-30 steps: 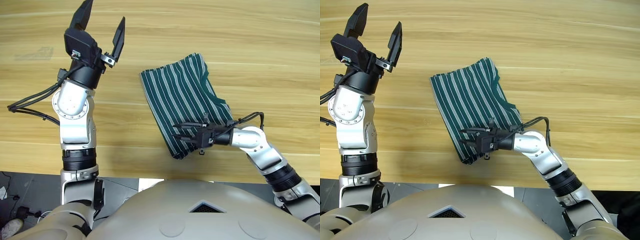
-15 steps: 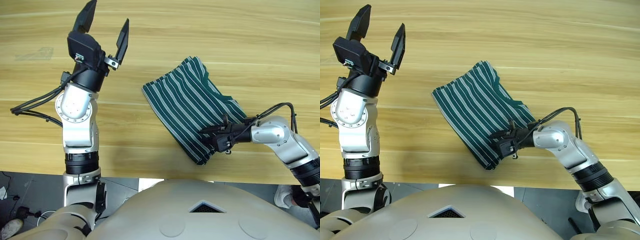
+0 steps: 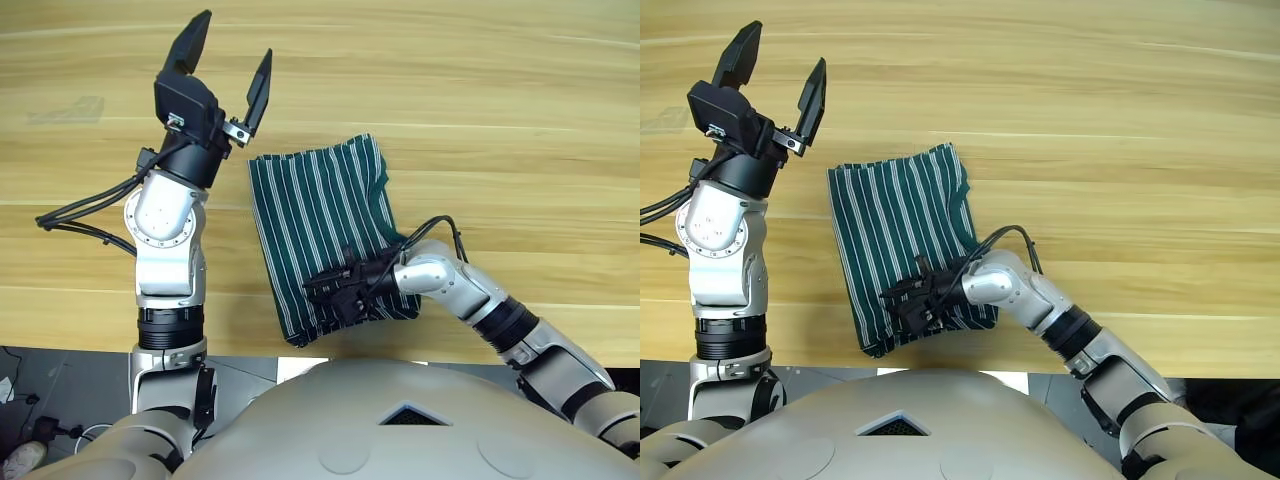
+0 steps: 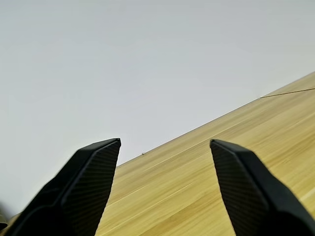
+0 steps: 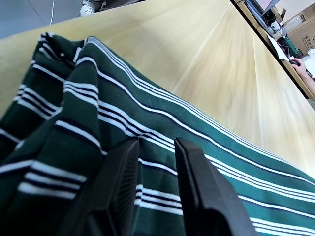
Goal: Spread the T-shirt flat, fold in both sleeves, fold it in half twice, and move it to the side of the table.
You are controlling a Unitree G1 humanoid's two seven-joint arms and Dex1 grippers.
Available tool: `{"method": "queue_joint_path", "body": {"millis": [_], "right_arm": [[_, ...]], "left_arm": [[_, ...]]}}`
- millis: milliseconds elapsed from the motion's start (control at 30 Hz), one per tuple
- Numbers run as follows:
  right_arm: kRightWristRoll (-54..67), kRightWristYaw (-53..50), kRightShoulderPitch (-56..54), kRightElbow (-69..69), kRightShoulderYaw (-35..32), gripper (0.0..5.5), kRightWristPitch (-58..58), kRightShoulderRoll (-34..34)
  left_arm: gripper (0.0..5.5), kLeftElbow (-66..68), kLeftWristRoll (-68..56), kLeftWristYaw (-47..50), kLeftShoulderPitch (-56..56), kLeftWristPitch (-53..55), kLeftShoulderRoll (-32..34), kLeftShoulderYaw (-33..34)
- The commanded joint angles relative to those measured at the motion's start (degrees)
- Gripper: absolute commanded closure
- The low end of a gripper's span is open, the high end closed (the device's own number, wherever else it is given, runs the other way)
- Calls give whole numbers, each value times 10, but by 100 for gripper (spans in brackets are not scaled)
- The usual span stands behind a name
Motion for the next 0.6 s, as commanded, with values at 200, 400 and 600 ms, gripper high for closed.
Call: {"method": "queue_joint_path", "body": {"millis": [200, 400, 600], "right_arm": [[164, 8, 21, -39, -110, 419, 71, -18], [474, 2, 48, -255, -279, 419, 229, -45], [324, -8, 89, -195, -416, 419, 129, -181]], "left_arm": [[213, -5, 5, 1, 9, -3, -5, -2], [213, -77, 10, -19, 44, -12, 51, 51], [213, -171, 158, -79, 212, -116, 165, 93]]}}
